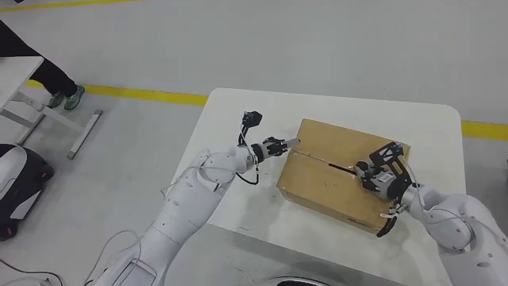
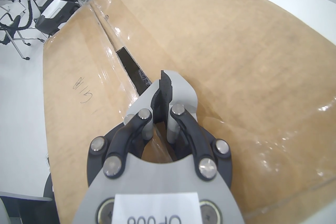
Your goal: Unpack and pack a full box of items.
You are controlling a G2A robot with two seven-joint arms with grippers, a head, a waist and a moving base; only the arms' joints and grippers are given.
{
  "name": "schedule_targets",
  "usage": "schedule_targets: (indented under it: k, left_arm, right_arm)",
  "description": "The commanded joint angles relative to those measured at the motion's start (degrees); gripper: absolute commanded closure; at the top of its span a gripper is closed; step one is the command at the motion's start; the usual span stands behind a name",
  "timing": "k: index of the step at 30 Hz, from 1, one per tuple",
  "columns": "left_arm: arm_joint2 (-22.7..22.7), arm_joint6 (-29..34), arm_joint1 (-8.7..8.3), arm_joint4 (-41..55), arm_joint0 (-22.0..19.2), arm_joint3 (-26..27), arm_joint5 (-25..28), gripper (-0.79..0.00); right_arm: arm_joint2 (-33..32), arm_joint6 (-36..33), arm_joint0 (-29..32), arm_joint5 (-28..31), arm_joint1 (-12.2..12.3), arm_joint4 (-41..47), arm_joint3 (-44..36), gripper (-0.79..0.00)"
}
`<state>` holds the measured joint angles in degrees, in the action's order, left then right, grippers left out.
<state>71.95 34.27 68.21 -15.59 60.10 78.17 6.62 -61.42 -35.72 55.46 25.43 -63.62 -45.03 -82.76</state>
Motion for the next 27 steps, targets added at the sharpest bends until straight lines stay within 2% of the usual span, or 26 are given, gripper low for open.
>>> schedule_targets:
  k: [1, 3, 4, 5, 14, 22, 24, 26, 27]
  left_arm:
    - [-0.3, -0.3, 0.08, 0.1, -0.4, -0.7, 0.2, -0.292]
    - [-0.7, -0.5, 0.21, 0.8, -0.6, -1.2, 0.7, -0.142]
    - [-0.8, -0.6, 0.22, 0.7, -0.7, -1.3, 0.8, -0.034]
    - [-0.9, -0.7, 0.25, 0.6, -0.8, -1.6, 1.0, 0.000]
    - [-1.4, -2.4, 0.37, 0.0, -1.3, -2.0, 2.3, 0.000]
    - [-0.7, -3.4, 0.07, -1.4, -0.1, 0.8, 5.8, 0.000]
    - [-0.6, -3.5, 0.00, -2.0, 0.1, 1.1, 6.5, -0.163]
    - [-0.6, -3.6, -0.03, -1.9, 0.3, 1.1, 7.1, -0.172]
    - [-0.6, -3.7, -0.04, -2.0, 0.3, 1.3, 7.8, -0.240]
  right_arm:
    - [-0.1, -0.1, 0.1, 0.1, 0.0, 0.1, -0.1, 0.000]
    - [-0.2, 0.1, 0.2, 0.4, 0.0, 0.3, -0.3, 0.000]
    - [-0.2, 0.1, 0.2, 0.5, 0.0, 0.3, -0.3, 0.000]
    - [-0.3, 0.1, 0.3, 0.5, 0.0, 0.4, -0.4, 0.000]
    - [-0.6, -0.1, 0.5, 0.8, 0.1, 0.3, -1.0, 0.000]
    - [-0.5, -0.4, 0.6, 0.7, 0.1, -0.1, -1.2, 0.000]
    - [-0.4, -0.4, 0.6, 0.7, 0.1, -0.1, -1.3, 0.000]
    - [-0.2, -0.6, 0.5, 0.8, 0.0, -0.3, -1.3, 0.000]
    - [-0.1, -0.7, 0.4, 0.8, 0.0, -0.3, -1.4, 0.000]
